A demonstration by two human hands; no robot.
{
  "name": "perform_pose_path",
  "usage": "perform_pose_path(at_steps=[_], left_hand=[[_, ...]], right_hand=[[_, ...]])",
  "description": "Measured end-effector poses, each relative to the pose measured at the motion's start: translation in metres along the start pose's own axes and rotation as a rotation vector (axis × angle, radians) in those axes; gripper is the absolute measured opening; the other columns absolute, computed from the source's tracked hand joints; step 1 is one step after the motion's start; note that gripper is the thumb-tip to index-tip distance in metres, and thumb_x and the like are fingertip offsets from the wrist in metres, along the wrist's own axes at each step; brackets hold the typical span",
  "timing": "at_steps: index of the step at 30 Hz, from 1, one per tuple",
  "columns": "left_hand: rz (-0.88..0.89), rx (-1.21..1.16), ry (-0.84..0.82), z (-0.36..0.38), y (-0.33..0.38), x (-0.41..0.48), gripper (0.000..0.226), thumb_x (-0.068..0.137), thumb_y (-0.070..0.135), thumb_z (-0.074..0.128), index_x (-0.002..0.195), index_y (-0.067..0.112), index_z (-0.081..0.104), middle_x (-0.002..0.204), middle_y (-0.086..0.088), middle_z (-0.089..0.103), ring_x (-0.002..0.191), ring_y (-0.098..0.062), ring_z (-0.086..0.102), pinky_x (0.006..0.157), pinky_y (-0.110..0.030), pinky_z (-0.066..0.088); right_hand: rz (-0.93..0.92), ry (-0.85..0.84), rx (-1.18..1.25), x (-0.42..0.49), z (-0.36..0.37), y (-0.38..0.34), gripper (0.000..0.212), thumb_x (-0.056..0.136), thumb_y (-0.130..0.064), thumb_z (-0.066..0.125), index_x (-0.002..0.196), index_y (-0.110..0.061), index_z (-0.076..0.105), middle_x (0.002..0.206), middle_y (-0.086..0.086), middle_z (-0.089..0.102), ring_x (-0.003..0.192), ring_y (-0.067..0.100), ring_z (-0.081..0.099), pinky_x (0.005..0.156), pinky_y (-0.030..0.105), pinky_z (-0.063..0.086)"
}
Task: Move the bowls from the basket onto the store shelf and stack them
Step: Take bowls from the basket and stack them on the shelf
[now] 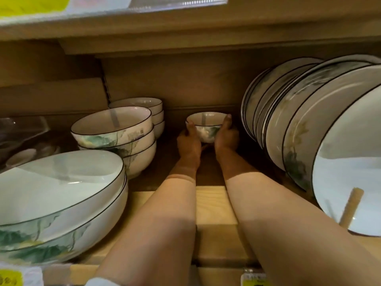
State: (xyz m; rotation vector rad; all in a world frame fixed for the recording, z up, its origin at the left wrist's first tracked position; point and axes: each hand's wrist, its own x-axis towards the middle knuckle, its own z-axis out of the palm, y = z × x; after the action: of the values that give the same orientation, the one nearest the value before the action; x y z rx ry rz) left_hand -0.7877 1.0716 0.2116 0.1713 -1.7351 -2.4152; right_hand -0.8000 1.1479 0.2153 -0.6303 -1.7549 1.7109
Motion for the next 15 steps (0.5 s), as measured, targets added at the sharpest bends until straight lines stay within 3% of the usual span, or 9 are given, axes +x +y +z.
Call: perform_pose_path(at_steps=[5, 15], left_hand=[[0.036, 0.058, 0.074, 0.004, -0.005, 0.015, 0.048, 0.099, 0.043, 0.046, 0.124, 0.006, 0.062, 0.118, -0.015, 0.066, 0.103, -0.028, 0.064, 0.090, -0.046, 0.056], [0.051, 0.156, 0.124, 0.006, -0.001, 0.014, 0.053, 0.098, 0.050, 0.041, 0.129, 0.010, 0.059, 0.126, -0.016, 0.062, 0.113, -0.033, 0.059, 0.095, -0.047, 0.052]], right_hand=[[-0.006, -0.036, -0.040, 0.008, 0.010, -0.002, 0.059, 0.102, -0.048, 0.025, 0.132, -0.006, 0.054, 0.132, 0.019, 0.056, 0.121, 0.035, 0.052, 0.097, 0.035, 0.039], [-0.025, -0.029, -0.058, 0.005, 0.014, -0.004, 0.059, 0.103, -0.046, 0.021, 0.137, -0.007, 0.048, 0.135, 0.022, 0.053, 0.123, 0.036, 0.050, 0.100, 0.037, 0.037]])
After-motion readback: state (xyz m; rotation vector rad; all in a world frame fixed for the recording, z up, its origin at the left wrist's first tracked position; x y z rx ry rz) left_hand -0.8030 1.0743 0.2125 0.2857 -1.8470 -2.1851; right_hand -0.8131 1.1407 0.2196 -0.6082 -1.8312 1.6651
